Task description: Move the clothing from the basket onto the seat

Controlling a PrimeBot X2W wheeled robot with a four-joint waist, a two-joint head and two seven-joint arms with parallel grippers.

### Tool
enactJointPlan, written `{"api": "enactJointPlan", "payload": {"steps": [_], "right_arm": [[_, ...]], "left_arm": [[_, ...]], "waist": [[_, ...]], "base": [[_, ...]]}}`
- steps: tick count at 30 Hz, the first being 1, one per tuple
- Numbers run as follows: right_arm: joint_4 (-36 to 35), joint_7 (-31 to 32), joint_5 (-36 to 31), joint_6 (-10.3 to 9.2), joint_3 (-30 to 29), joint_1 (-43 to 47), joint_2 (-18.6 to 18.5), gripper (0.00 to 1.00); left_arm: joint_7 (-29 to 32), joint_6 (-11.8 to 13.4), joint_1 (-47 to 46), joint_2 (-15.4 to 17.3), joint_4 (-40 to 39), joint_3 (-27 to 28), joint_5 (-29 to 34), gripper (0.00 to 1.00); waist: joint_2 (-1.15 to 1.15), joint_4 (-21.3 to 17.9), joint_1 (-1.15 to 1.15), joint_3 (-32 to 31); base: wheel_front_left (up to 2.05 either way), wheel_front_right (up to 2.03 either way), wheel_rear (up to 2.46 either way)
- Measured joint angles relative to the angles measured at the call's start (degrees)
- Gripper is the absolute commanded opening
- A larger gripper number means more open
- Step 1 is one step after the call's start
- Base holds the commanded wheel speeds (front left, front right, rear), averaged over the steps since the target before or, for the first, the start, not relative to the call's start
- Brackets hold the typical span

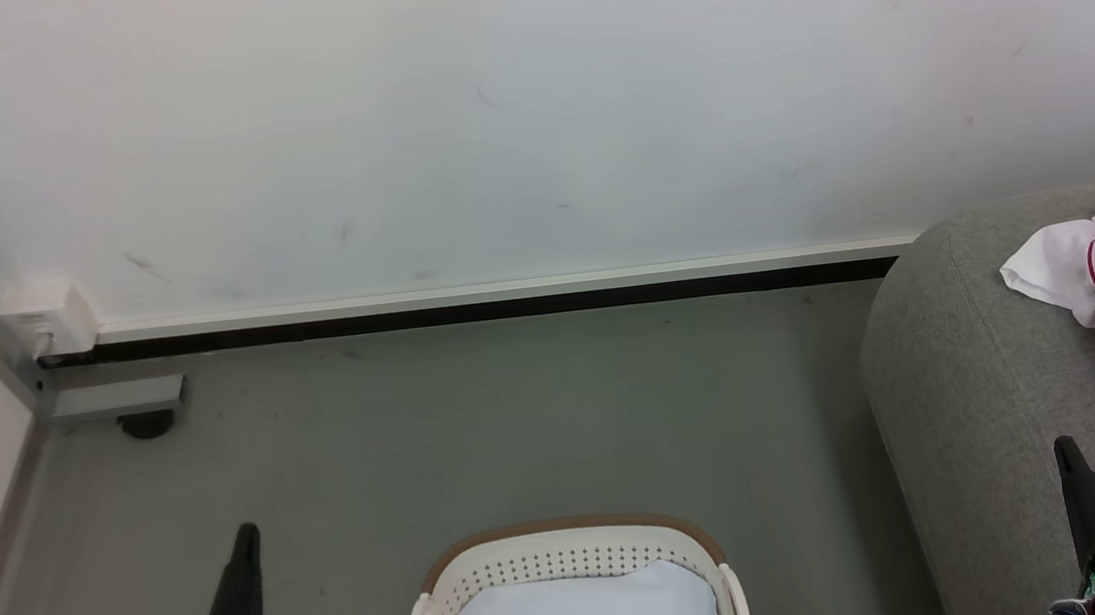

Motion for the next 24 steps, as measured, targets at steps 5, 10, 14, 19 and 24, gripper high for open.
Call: {"api": "enactJointPlan", "payload": {"steps": [5, 10, 14, 19, 24], "right_arm": [[-0.09, 0.64, 2.01, -0.01, -0.19, -0.25, -0.02, 0.00], [-0.16, 1.12, 3.82, 0.00, -0.37, -0.34, -0.04, 0.00], [-0.22, 1.16, 4.59, 0.00, -0.46, -0.41, -0.05, 0.00], [-0.23, 1.16, 4.59, -0.01, -0.46, -0.41, -0.07, 0.00], [-0.23, 1.16, 4.59, 0.00, -0.46, -0.42, -0.07, 0.00]], "left_arm": [[0.47, -0.14, -0.44, -0.03, 0.08, 0.32, -2.09, 0.00], [0.89, -0.35, -0.77, -0.07, 0.18, 0.63, -3.59, 0.00], [1.04, -0.53, -0.89, -0.08, 0.21, 0.73, -4.12, 0.00], [1.04, -0.54, -0.90, -0.08, 0.21, 0.73, -4.12, 0.00], [1.04, -0.53, -0.90, -0.08, 0.21, 0.73, -4.12, 0.00]], "waist": [[0.00, 0.11, 0.00, 0.12], [0.00, 0.22, 0.00, 0.24], [0.00, 0.25, 0.00, 0.28], [0.00, 0.25, 0.00, 0.28], [0.00, 0.25, 0.00, 0.28]], "base": [[0.00, 0.00, 0.00], [0.00, 0.00, 0.00], [0.00, 0.00, 0.00], [0.00, 0.00, 0.00], [0.00, 0.00, 0.00]]}}
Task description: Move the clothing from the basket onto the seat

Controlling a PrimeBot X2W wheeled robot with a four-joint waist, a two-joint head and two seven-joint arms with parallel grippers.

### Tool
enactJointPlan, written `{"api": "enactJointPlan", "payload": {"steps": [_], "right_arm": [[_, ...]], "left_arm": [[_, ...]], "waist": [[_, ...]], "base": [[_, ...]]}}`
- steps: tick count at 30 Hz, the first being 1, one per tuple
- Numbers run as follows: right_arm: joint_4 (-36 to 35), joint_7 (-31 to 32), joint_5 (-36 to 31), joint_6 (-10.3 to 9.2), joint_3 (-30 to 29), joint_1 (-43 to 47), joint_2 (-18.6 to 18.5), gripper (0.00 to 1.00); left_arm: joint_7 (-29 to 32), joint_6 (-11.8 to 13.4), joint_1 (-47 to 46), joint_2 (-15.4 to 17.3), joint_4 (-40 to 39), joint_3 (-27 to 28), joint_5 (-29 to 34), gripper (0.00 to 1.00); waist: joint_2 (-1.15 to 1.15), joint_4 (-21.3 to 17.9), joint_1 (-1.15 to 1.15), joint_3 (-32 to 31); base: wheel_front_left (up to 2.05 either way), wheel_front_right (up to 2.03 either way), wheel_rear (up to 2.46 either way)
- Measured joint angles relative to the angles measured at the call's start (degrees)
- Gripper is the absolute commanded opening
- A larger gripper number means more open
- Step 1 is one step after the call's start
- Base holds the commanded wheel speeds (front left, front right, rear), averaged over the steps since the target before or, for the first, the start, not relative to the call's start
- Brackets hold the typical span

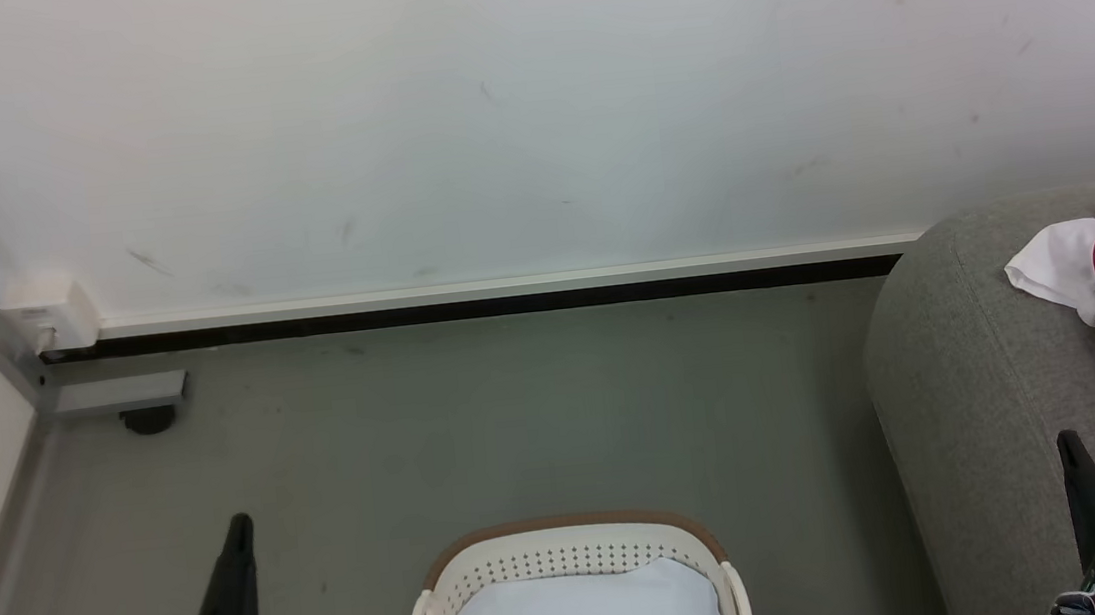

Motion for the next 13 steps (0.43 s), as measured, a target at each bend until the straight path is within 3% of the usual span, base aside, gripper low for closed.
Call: {"api": "enactJointPlan", "payload": {"steps": [13], "right_arm": [[-0.01, 0.00, 0.00, 0.00, 0.00, 0.00, 0.00, 0.00]], "left_arm": [[0.00, -0.01, -0.01, 0.00, 0.00, 0.00, 0.00, 0.00]], "waist": [[0.00, 0.00, 0.00, 0.00]], "base": [[0.00, 0.00, 0.00]]}}
